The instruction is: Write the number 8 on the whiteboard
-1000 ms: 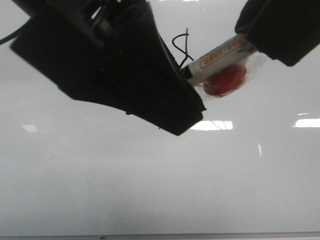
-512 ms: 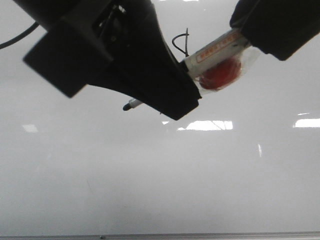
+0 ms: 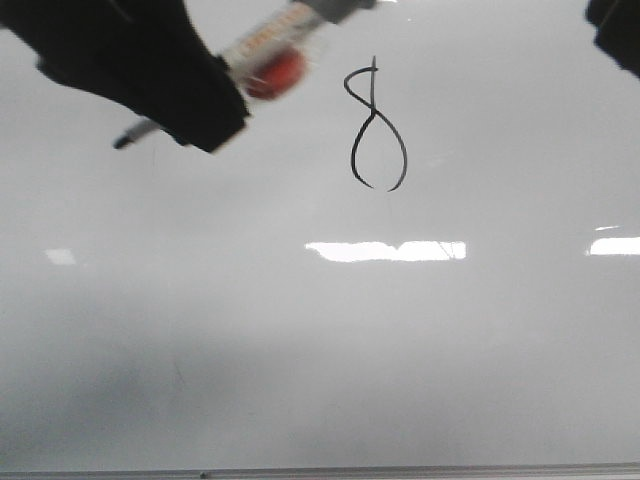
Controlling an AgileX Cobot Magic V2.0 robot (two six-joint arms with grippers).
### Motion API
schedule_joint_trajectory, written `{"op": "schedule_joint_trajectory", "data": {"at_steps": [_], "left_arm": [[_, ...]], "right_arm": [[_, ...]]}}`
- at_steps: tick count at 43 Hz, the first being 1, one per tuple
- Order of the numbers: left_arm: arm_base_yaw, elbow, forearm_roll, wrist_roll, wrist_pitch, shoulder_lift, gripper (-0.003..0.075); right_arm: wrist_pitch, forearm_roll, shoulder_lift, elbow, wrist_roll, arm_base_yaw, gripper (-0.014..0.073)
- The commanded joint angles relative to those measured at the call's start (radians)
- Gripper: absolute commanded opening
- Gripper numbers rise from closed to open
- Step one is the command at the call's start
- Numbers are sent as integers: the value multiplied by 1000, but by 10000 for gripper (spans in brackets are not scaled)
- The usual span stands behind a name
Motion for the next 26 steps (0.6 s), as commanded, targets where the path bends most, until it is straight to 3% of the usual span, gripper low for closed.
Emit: {"op": "schedule_joint_trajectory", "data": {"at_steps": [1,9,20,26], "left_arm": [[68,-34,157,-211,-18,-74,-20],[263,-34,344,-484,61,-124,-20],[524,-10,339,-533,-15,-86,-20],[616,-9,337,-640,-68,-27,-20]], "right_arm": [[-21,-30,-40,-27,111,-54,447],[-10,-30,-52,-27,167,-115,397],[-10,-28,-52,-27,167,-115,391],[-10,-28,-52,-26,167,-115,391]]}}
